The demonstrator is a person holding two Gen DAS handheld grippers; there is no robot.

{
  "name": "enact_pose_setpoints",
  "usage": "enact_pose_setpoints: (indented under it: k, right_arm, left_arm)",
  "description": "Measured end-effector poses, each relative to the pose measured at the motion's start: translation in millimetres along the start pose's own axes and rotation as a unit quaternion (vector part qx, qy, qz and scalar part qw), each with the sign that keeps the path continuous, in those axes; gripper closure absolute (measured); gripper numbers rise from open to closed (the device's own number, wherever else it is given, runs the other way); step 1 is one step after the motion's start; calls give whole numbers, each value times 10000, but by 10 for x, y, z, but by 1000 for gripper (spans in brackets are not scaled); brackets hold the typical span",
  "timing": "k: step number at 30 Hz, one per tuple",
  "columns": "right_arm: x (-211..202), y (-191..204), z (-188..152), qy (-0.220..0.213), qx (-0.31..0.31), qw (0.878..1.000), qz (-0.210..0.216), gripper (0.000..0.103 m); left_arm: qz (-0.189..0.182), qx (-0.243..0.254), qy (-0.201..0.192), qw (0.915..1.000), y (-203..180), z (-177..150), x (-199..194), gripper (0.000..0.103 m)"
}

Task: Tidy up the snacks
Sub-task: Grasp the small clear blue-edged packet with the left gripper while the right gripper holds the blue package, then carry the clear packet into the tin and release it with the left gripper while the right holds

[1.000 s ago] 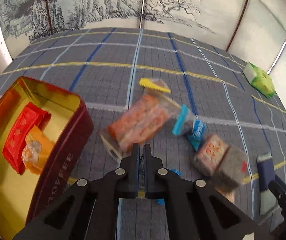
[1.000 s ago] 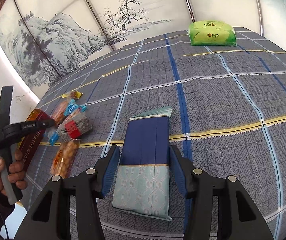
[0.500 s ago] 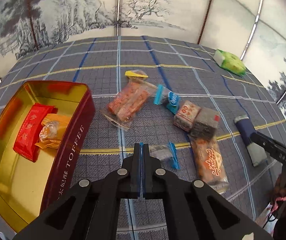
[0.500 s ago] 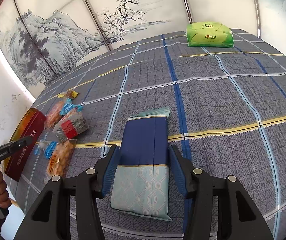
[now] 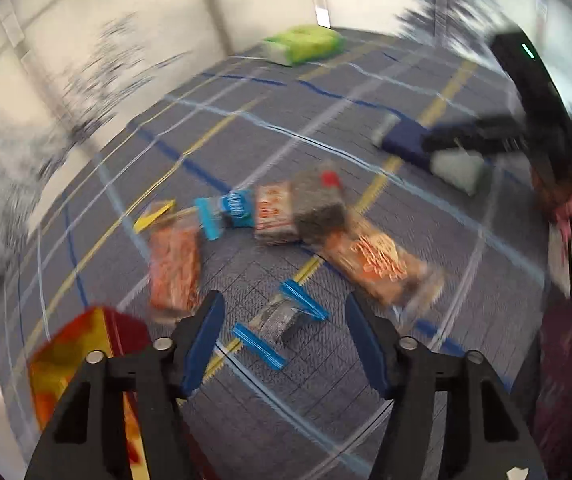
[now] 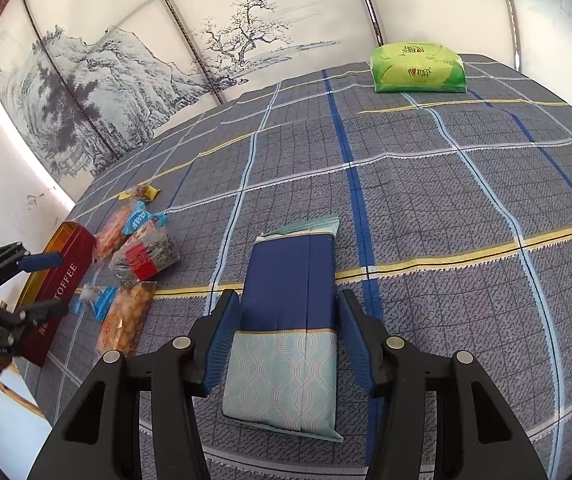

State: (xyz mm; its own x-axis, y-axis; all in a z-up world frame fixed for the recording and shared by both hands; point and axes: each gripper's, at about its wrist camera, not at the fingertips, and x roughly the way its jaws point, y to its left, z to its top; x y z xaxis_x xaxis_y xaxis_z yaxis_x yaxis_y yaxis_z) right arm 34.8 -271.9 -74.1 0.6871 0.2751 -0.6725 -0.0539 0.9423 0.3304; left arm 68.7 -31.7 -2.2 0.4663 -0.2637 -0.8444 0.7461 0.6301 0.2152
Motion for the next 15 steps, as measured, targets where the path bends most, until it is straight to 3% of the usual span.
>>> enact_pose_setpoints:
  k: [5,7,12,14,15]
  right_arm:
    - [1,0,2,-5,3,10000,-6,51]
    - [4,-8,7,-10,19,10000,-5,51]
    - [5,-16,10,-16,32,10000,-15,51]
    - [4,-30,18,-21,39,10000,-23,51]
    - [8,-27,23,-17,32,10000,-37,51]
  left_arm:
    - [-616,838,505,9933,77,109,172,62]
    - [-844,1050,669,9886,80,107,236,61]
    - [-884,1201,1083,9829,138,39,498,60]
    - [-990,1020,1013,9847,184,32,481,81]
    - [-993,873,1014,9860,192,28,483,81]
